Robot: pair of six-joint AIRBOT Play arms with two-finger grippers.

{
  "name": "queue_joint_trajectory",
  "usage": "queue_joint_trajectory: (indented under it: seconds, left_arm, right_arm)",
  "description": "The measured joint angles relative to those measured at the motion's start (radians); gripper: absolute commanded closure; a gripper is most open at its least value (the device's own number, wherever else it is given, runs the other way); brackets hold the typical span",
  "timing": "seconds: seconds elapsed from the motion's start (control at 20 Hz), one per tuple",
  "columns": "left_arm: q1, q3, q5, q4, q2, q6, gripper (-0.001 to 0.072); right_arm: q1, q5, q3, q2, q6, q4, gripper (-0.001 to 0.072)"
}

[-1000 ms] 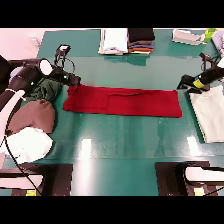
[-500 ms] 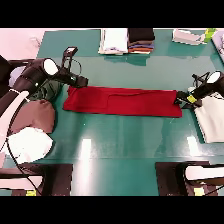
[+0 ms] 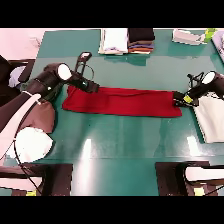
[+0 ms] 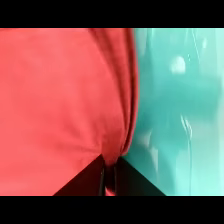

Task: Fold the shirts.

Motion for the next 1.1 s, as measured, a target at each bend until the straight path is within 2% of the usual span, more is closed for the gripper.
queue_joint_trajectory:
  seconds: [0.5, 0.75, 1.1]
  left_arm:
    - [-0.156, 0.258, 0.016, -0.064, -0.282, 0.001, 0.0686]
    - [-0.185, 0.301, 0.015, -0.132, -0.365, 0.021, 0.0685]
    - [-0.174, 0.317, -0.006, -0.161, -0.383, 0.032, 0.0686]
  right_arm:
    - [0.185, 0.175, 0.308, 0.234, 0.015, 0.037, 0.0694]
    - [0.31, 0.199, 0.51, 0.2, 0.05, 0.113, 0.0694]
    - [0.454, 0.2, 0.714, 0.092, 0.092, 0.156, 0.0694]
